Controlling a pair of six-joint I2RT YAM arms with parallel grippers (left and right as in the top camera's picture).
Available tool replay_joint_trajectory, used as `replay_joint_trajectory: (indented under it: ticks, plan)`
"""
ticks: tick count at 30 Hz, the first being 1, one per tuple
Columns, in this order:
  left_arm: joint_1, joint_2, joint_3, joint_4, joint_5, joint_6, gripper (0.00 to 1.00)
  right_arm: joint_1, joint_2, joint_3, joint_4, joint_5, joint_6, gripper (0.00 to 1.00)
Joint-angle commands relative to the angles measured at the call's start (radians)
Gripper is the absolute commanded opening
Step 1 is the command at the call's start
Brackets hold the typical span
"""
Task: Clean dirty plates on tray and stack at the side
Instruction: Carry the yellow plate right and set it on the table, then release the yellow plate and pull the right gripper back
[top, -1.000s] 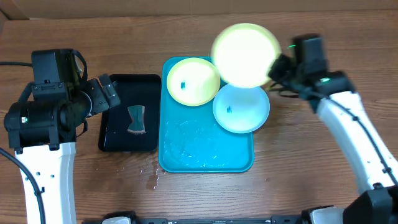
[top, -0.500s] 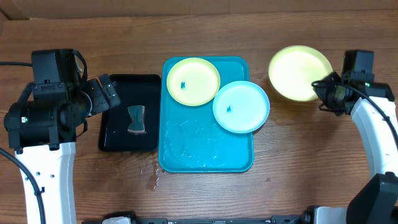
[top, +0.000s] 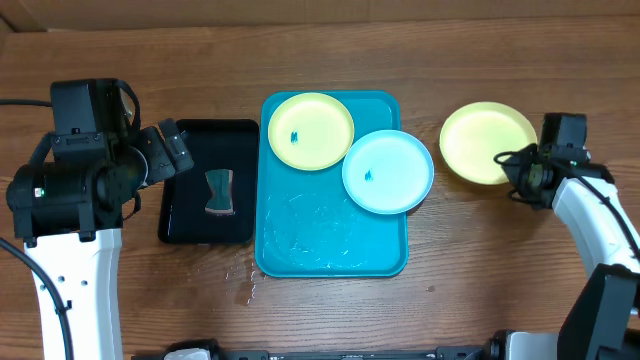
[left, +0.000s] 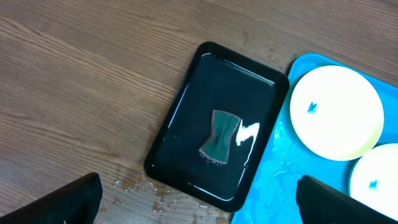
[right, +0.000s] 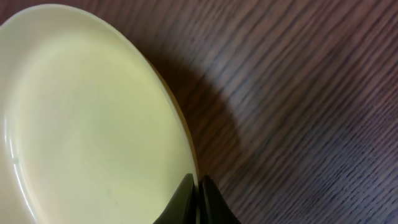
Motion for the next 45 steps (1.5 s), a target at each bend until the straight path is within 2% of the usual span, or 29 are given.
replay_joint_trajectory:
  ticks: [1, 14, 15, 17, 19, 22, 30, 33, 40, 45]
  plan:
    - [-0.005, 0.0, 0.015, 0.003, 0.009, -0.018, 1.0, -0.002, 0.004, -0.042, 0.047, 0.0, 0.009, 0.04]
    - [-0.005, 0.0, 0.015, 0.003, 0.009, -0.018, 1.0, 0.057, 0.005, -0.12, 0.126, -0.019, 0.012, 0.04]
    - [-0.005, 0.0, 0.015, 0.004, 0.009, -0.018, 1.0, 0.071, 0.004, -0.12, 0.128, -0.019, 0.011, 0.1]
    - [-0.005, 0.0, 0.015, 0.003, 0.009, -0.018, 1.0, 0.084, 0.004, -0.12, 0.128, -0.019, 0.011, 0.35]
    - [-0.005, 0.0, 0.015, 0.004, 0.009, -0.018, 1.0, 0.086, 0.004, -0.12, 0.125, -0.036, -0.003, 0.43]
    - [-0.005, 0.0, 0.015, 0.003, 0.009, -0.018, 1.0, 0.084, 0.004, -0.098, 0.117, -0.115, -0.075, 0.49]
    - [-0.005, 0.0, 0.015, 0.003, 0.009, -0.018, 1.0, 0.087, 0.004, 0.161, -0.153, -0.307, -0.285, 0.5]
    - [-0.005, 0.0, 0.015, 0.003, 0.009, -0.018, 1.0, 0.101, 0.004, 0.206, -0.203, -0.372, -0.37, 0.49]
    - [-0.005, 0.0, 0.015, 0.003, 0.009, -0.018, 1.0, 0.187, 0.006, 0.189, -0.209, -0.362, -0.391, 0.49]
    - [-0.005, 0.0, 0.015, 0.003, 0.009, -0.018, 1.0, 0.285, 0.006, 0.187, -0.211, -0.251, -0.385, 0.49]
